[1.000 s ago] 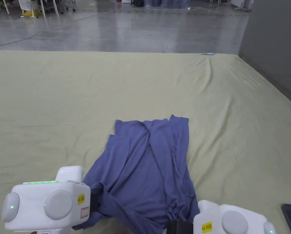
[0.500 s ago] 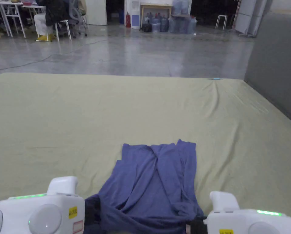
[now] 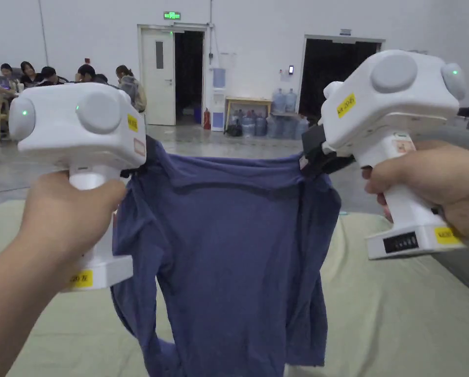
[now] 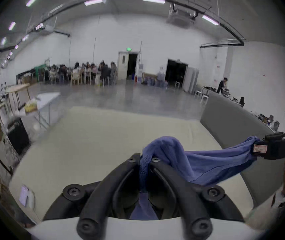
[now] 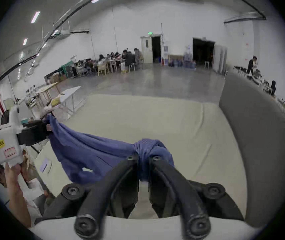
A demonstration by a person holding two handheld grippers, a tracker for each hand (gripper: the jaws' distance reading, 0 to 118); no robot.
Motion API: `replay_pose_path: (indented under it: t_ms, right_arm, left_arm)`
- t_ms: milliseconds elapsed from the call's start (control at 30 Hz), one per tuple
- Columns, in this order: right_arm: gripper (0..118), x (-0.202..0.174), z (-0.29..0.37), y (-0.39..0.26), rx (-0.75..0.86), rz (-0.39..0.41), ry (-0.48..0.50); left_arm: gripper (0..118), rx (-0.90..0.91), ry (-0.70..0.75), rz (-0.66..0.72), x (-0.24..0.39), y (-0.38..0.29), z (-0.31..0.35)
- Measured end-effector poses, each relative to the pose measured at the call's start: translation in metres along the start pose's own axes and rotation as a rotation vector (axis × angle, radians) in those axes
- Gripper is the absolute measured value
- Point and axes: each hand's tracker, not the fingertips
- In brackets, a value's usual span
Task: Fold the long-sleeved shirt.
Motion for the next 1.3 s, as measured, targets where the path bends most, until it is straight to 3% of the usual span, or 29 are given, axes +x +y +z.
replay_pose_path:
  t_ms: [267, 467, 633, 833, 1000, 1067, 1300]
  right_arm:
    - [5, -0.001, -0.013, 0.115, 0.133, 0.017, -0.091]
    - [6, -0.006, -0.014, 0.142, 0.190, 0.053, -0.131]
    - [5, 0.007, -0.036, 0.128, 0.156, 0.036, -0.153]
    - [5, 0.027, -0.101, 0.029, -0.001, 0.063, -0.136]
    - [5, 0.039, -0.160, -0.110, -0.171, 0.016, -0.081]
    - [5, 0.038, -0.169, -0.170, -0.235, 0.003, -0.063]
    - [5, 0.015, -0.144, -0.341, -0.413, 0.005, 0.033]
  left_arm:
    - [0, 0.041, 0.073, 0.011, 0.009, 0.111, -0.058]
    - [0, 0.084, 0.051, 0.050, 0.010, 0.151, -0.068]
    - [0, 0.099, 0.055, -0.047, 0.014, 0.140, -0.084]
    - [0, -0.084, 0.013, -0.066, 0.009, 0.042, -0.126]
    - [0, -0.292, -0.016, -0.095, -0.004, -0.083, -0.147]
    - [0, -0.359, -0.010, -0.132, -0.007, -0.134, -0.146]
    - [0, -0.576, -0.029, -0.029, -0.045, -0.288, -0.094]
